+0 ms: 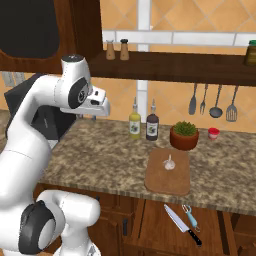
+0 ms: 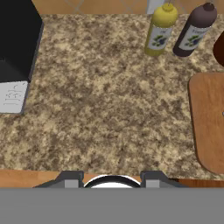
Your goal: Place the appropriate cutting tool for cutting the garlic skin on the cutting board.
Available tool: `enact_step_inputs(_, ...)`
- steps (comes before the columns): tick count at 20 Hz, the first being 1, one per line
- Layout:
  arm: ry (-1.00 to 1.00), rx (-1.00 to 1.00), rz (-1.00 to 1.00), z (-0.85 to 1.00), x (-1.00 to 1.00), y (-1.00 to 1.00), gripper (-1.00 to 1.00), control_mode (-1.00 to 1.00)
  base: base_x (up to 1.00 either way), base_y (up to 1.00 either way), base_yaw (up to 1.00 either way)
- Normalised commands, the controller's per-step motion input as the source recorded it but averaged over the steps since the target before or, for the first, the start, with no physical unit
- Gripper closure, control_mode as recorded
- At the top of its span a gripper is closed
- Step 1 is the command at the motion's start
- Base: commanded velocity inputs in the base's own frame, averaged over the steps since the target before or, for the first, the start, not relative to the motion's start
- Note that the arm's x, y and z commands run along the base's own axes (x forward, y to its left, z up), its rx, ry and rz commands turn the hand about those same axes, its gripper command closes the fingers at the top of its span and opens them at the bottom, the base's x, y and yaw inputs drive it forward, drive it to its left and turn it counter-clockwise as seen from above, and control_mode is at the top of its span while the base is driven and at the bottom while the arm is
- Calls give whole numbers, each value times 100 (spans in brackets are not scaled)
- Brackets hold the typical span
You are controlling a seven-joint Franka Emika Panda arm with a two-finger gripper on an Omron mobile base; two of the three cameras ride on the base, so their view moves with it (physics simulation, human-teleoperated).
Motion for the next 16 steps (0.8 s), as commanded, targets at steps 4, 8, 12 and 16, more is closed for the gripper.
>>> enact_step_inputs(4,2,0,0,-11,-7,-5,-100,-100,0,0,0)
enact_step_inputs(8,1,0,0,-53,-89,-72,-100,-100,0,0,0)
enact_step_inputs(12,0,0,0,-61,-94,-100,-100,-100,0,0,0)
enact_step_inputs(16,4,0,-3,-59,-87,-100,-100,-100,0,0,0)
